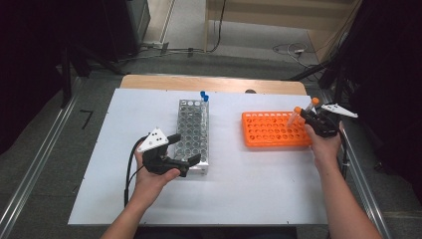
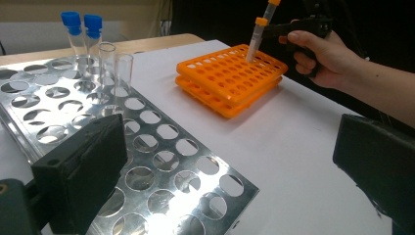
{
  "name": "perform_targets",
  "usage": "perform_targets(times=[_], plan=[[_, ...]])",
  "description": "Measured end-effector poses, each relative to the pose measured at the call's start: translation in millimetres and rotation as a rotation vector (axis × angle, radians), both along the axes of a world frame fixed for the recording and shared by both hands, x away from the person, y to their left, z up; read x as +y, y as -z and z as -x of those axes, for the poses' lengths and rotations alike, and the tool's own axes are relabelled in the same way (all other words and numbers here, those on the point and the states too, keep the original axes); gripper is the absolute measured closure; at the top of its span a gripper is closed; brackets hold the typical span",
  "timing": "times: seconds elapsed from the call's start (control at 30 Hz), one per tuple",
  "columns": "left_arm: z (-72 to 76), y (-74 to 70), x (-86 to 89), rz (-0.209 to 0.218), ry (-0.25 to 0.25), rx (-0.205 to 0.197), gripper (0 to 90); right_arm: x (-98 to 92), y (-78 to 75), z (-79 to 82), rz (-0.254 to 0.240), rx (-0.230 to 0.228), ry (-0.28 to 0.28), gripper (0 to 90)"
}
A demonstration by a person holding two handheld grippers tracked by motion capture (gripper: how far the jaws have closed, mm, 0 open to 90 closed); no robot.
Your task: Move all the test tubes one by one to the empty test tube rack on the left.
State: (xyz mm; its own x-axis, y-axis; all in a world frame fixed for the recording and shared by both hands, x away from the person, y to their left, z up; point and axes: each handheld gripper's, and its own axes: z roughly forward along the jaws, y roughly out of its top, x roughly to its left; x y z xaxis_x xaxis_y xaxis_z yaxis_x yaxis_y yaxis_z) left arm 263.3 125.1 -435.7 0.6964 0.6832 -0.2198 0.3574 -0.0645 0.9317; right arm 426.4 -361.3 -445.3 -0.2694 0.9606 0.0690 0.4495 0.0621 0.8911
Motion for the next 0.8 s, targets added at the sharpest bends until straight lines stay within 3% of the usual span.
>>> perform_targets(times=[0.13, 0.4, 0.6, 0.8], plan=[[0.6, -0.7, -2.9, 0.001, 0.007, -0.002, 0.0, -1.1, -10.5, 14.3, -0.003, -0.023, -0.027, 72.7], [1.3, -2.9, -8.3, -0.001, 0.019, -0.011, 0.0, 2.5, -14.3, 46.3, -0.026, -0.007, -0.099, 72.7], [1.8, -4.1, -13.1, -0.006, 0.035, -0.017, 0.6, 17.1, -12.4, 70.2, -0.023, -0.001, -0.169, 72.7], [2.1, -3.9, -15.8, -0.009, 0.043, -0.018, 0.6, 35.8, -9.6, 90.3, -0.044, -0.028, -0.241, 72.7]])
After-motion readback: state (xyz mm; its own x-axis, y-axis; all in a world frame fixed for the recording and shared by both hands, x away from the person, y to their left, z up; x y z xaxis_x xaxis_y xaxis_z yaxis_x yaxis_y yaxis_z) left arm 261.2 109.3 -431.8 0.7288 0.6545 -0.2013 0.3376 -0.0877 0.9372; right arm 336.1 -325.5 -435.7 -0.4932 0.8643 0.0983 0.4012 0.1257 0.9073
